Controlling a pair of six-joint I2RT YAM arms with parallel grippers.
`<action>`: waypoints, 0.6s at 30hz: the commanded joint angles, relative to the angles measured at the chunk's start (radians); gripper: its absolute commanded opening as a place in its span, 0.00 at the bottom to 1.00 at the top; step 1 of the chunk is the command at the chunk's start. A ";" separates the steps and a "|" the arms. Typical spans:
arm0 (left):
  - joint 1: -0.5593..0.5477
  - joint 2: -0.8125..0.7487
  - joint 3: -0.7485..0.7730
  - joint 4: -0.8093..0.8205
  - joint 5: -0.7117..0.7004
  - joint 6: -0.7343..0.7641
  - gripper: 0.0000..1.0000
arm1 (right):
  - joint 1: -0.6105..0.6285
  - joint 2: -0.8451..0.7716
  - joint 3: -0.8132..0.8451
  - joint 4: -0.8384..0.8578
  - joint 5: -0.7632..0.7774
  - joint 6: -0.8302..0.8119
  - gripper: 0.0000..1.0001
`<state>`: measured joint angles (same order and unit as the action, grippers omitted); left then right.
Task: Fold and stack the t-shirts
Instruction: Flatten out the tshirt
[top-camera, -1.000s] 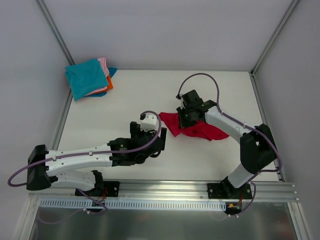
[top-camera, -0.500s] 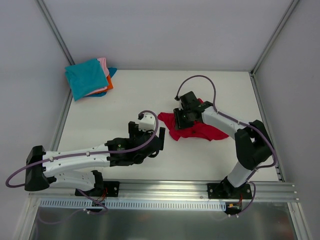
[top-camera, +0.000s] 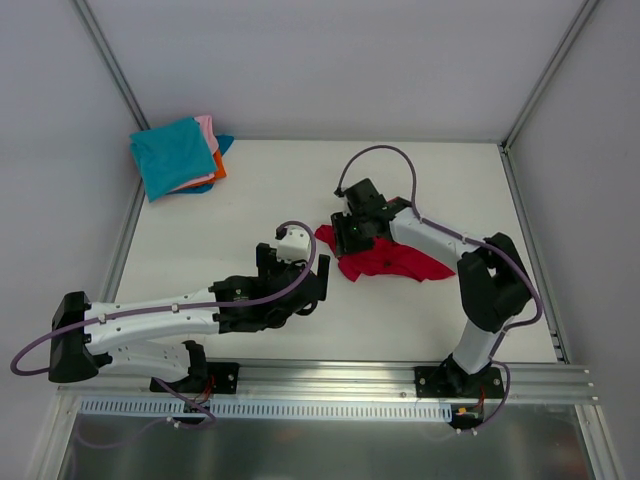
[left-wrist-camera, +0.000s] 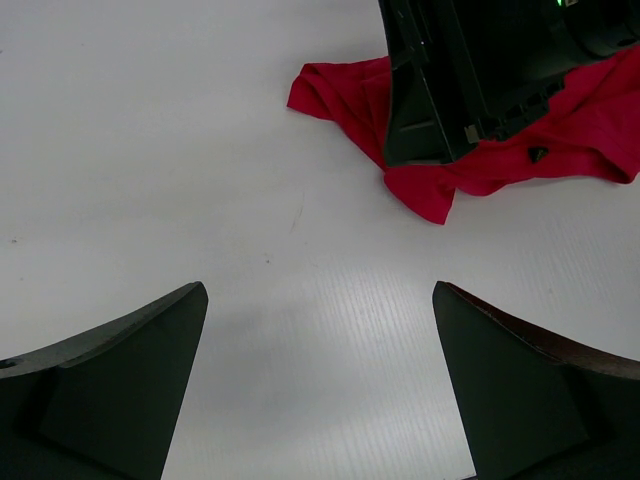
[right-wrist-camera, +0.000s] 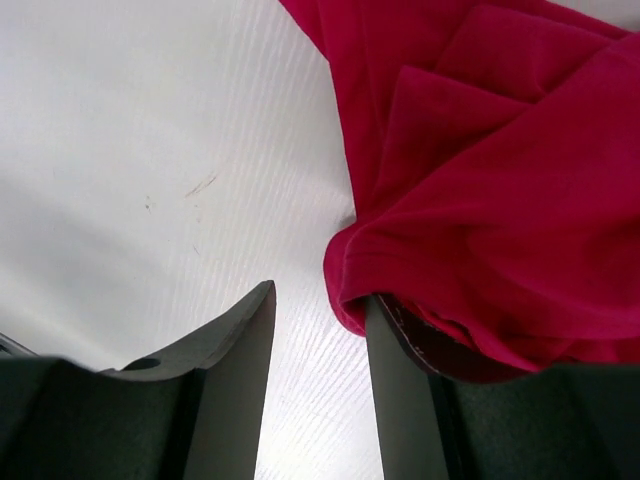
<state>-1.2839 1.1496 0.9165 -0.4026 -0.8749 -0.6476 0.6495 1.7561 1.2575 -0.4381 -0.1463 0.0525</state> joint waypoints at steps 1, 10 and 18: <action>-0.012 -0.025 -0.013 0.002 -0.029 -0.029 0.99 | 0.016 0.026 0.052 -0.001 0.008 0.018 0.45; -0.012 -0.059 -0.050 0.004 -0.039 -0.040 0.99 | 0.021 0.046 0.030 0.035 0.068 0.017 0.01; -0.012 -0.019 -0.080 0.093 -0.035 -0.024 0.99 | 0.015 -0.174 0.040 -0.094 0.304 -0.043 0.01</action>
<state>-1.2839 1.1095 0.8417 -0.3820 -0.8764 -0.6605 0.6674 1.7374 1.2625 -0.4625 0.0132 0.0441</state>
